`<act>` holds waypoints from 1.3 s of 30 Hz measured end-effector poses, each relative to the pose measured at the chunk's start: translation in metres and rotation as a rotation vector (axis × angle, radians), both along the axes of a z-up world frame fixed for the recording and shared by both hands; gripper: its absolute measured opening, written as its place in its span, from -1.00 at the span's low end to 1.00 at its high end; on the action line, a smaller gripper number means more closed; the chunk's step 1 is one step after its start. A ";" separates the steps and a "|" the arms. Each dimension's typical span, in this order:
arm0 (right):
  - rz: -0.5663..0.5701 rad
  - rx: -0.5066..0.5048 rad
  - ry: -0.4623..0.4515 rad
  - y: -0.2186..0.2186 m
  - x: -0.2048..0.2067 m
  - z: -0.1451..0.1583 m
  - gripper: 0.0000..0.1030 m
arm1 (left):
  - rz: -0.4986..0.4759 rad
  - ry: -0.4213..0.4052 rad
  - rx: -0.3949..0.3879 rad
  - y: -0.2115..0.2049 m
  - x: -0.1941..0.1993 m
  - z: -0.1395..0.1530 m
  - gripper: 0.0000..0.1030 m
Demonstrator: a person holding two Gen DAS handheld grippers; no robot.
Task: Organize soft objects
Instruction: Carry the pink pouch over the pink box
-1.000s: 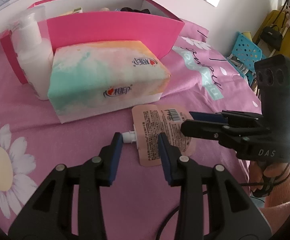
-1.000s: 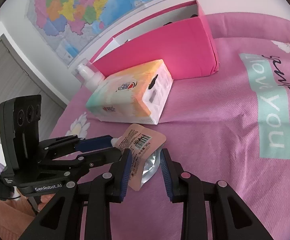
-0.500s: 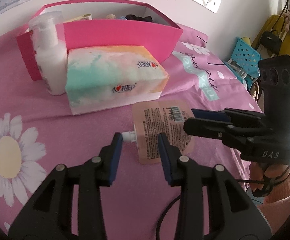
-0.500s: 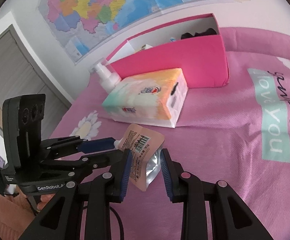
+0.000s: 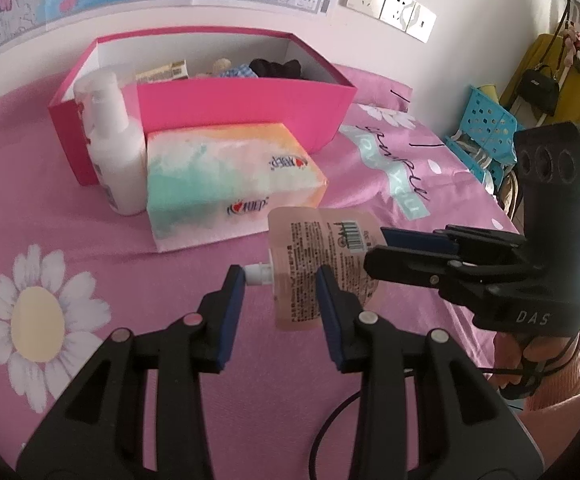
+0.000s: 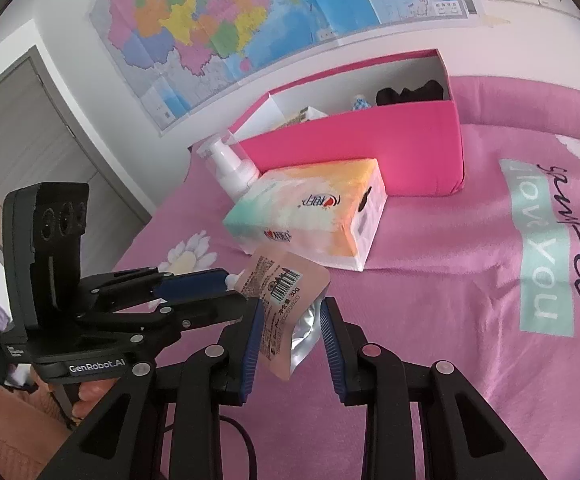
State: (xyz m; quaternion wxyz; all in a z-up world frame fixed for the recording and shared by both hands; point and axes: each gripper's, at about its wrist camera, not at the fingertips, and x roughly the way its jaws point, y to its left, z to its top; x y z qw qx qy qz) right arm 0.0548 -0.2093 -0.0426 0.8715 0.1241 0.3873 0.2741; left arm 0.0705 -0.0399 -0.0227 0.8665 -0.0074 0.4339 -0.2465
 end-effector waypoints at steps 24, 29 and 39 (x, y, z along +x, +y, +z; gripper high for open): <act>-0.007 0.002 -0.068 -0.001 0.007 0.022 -0.40 | 0.010 -0.076 -0.009 0.000 -0.002 0.026 -0.26; -0.009 0.005 -0.075 -0.002 0.008 0.024 -0.40 | 0.011 -0.085 -0.010 0.000 -0.002 0.028 -0.26; -0.006 0.006 -0.094 -0.003 0.010 0.030 -0.40 | 0.019 -0.100 -0.010 0.001 0.001 0.033 -0.26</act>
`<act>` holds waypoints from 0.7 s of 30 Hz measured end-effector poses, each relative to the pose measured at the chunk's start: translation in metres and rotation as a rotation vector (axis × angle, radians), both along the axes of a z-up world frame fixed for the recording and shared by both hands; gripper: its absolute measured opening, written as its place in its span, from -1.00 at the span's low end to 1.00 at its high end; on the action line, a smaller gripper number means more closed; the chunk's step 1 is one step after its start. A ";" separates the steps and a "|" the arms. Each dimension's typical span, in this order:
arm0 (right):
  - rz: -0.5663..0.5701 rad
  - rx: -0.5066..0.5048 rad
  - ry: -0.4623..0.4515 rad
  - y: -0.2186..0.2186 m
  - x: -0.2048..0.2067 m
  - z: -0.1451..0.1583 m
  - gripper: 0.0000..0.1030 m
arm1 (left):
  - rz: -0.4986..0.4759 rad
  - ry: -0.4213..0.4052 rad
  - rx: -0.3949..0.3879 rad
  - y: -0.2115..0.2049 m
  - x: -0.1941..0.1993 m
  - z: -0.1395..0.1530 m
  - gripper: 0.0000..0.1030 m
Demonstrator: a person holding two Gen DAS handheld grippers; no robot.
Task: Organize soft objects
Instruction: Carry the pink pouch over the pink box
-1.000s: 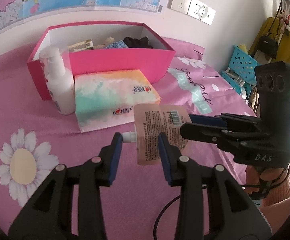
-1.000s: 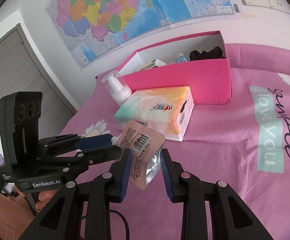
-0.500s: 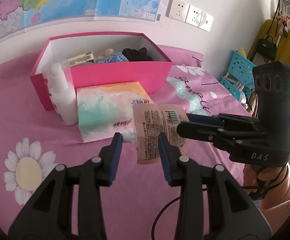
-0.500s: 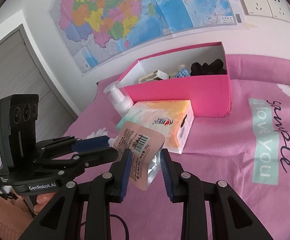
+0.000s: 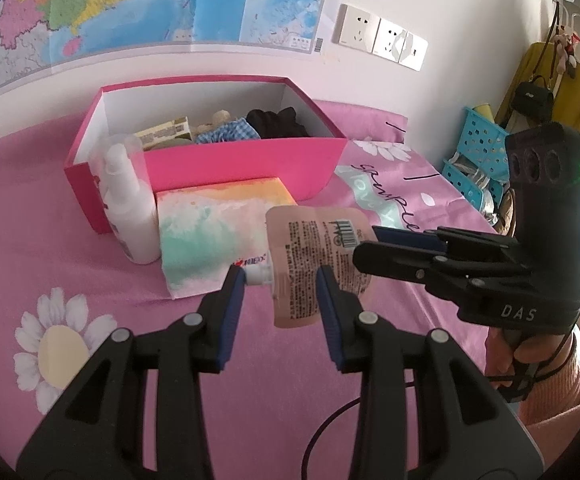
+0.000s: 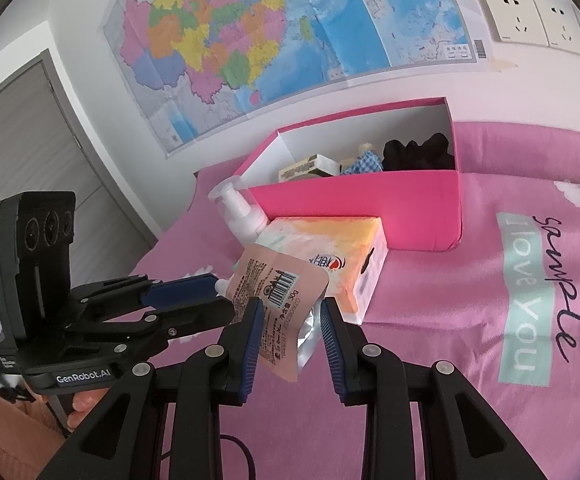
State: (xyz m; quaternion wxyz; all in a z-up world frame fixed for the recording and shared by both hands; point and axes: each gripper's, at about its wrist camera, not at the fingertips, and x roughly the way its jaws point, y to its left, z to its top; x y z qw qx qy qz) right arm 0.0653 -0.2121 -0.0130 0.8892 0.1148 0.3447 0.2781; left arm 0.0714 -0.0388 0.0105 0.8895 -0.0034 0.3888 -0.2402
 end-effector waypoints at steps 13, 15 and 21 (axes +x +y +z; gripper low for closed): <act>0.013 -0.012 -0.063 0.003 0.013 0.021 -0.40 | 0.015 -0.047 0.007 0.001 0.016 0.017 -0.26; 0.014 -0.014 -0.075 0.003 0.017 0.026 -0.40 | 0.015 -0.054 0.009 0.000 0.019 0.020 -0.26; 0.009 -0.017 -0.103 0.003 0.025 0.037 -0.40 | 0.022 -0.075 0.023 -0.001 0.029 0.025 -0.26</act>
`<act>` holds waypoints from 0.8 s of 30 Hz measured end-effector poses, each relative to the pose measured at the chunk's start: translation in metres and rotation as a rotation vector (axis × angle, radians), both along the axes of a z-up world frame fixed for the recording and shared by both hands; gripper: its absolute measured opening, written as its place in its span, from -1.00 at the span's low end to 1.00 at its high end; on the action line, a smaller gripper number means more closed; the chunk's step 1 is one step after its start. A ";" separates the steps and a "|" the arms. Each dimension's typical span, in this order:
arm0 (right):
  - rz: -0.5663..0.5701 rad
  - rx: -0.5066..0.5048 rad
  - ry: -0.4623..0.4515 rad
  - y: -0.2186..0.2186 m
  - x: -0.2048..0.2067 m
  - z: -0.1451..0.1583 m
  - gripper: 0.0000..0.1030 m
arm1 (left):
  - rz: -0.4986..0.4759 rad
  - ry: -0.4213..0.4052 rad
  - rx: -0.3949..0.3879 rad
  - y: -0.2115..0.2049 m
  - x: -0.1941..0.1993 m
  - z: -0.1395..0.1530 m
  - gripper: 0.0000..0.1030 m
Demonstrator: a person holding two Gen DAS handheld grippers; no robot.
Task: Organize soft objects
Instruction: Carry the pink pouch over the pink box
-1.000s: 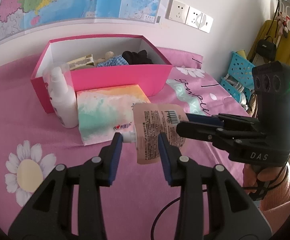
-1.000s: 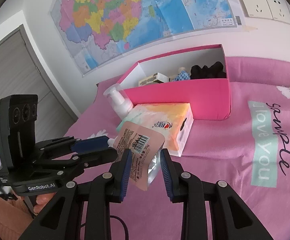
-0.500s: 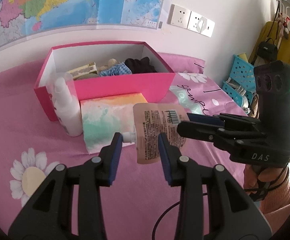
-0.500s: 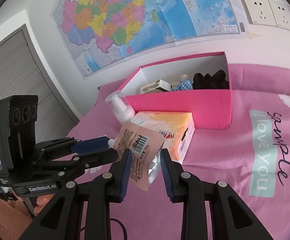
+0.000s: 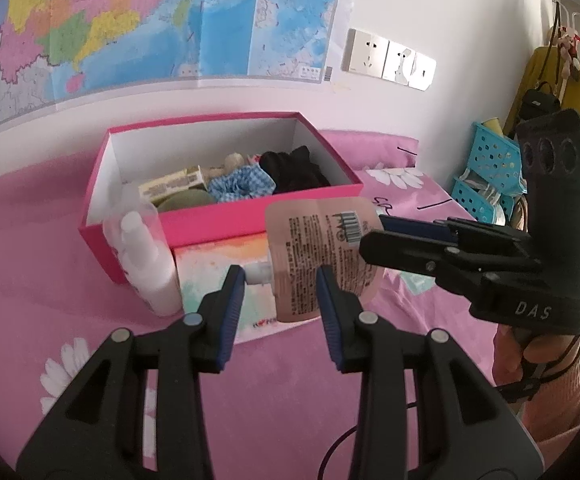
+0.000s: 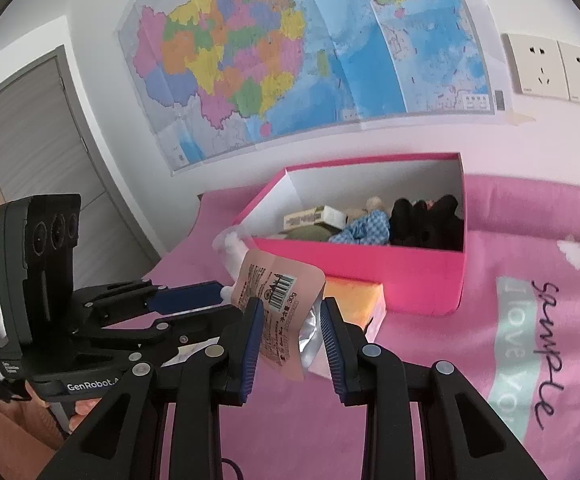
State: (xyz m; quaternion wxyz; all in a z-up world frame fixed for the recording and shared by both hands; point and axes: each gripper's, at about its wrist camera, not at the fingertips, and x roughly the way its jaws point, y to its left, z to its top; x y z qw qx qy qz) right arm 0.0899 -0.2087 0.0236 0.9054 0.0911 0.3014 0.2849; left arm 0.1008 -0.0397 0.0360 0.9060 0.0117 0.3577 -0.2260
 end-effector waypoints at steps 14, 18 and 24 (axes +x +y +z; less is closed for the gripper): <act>-0.005 0.006 -0.026 -0.001 0.020 0.009 -0.40 | 0.013 -0.037 0.013 -0.003 0.017 0.011 -0.26; -0.006 0.010 -0.028 -0.003 0.026 0.011 -0.40 | 0.016 -0.041 0.015 -0.003 0.022 0.013 -0.26; -0.004 0.013 -0.034 -0.005 0.034 0.013 -0.40 | 0.020 -0.052 0.020 -0.005 0.029 0.015 -0.26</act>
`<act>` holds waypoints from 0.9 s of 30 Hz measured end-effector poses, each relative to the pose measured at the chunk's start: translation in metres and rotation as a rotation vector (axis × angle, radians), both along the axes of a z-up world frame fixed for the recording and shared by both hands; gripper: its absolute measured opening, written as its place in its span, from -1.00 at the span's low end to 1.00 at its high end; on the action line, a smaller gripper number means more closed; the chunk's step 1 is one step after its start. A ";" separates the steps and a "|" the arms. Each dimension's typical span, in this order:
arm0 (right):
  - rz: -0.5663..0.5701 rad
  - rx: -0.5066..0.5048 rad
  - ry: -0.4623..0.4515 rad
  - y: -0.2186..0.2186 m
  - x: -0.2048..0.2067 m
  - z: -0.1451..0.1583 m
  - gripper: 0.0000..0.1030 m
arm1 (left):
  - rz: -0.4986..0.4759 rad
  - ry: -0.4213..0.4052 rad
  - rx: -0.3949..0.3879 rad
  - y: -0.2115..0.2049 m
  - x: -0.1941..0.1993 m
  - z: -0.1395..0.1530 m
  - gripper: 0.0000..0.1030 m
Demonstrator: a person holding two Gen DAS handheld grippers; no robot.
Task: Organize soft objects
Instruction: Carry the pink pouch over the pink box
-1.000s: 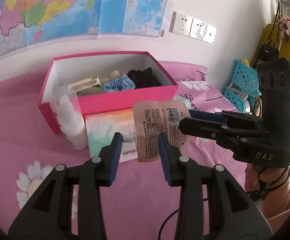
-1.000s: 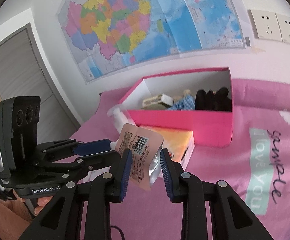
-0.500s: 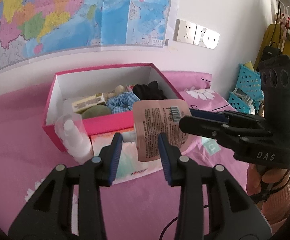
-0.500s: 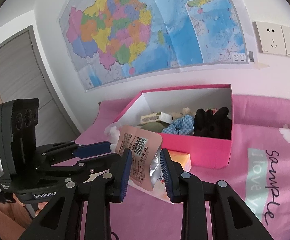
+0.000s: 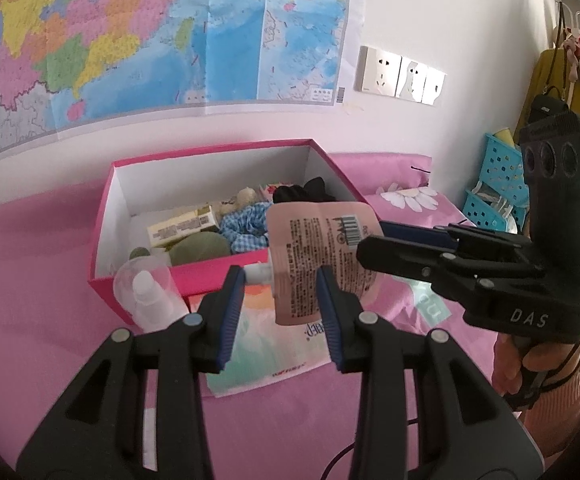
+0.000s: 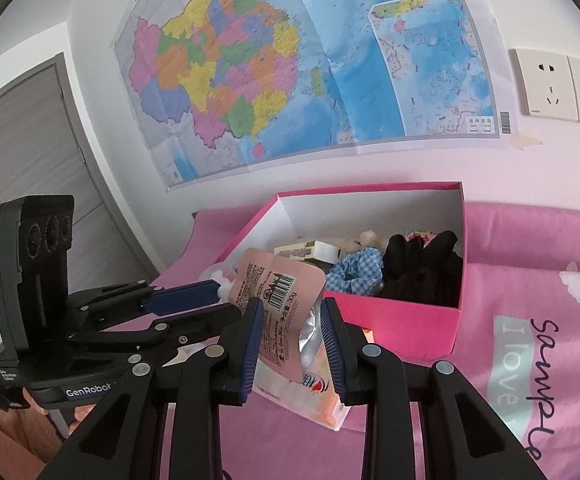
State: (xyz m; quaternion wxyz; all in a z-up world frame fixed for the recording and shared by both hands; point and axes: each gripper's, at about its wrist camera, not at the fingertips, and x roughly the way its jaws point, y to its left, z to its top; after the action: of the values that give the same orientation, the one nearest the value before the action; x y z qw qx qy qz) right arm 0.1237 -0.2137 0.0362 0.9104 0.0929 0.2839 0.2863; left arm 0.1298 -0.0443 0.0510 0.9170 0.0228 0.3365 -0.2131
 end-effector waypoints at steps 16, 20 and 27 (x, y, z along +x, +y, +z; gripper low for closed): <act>-0.001 0.023 0.006 -0.005 0.026 0.002 -0.40 | 0.015 -0.009 0.026 -0.006 0.028 0.003 -0.26; -0.001 0.023 0.008 -0.005 0.035 0.002 -0.40 | 0.024 -0.004 0.031 -0.009 0.038 0.003 -0.26; -0.003 0.020 0.004 -0.003 0.050 0.004 -0.40 | 0.042 0.003 0.034 -0.011 0.056 0.002 -0.26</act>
State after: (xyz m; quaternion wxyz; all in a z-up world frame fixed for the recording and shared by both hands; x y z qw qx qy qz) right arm 0.1736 -0.2169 0.0401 0.9093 0.1031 0.2825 0.2876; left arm 0.1859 -0.0550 0.0533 0.9202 0.0309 0.3416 -0.1884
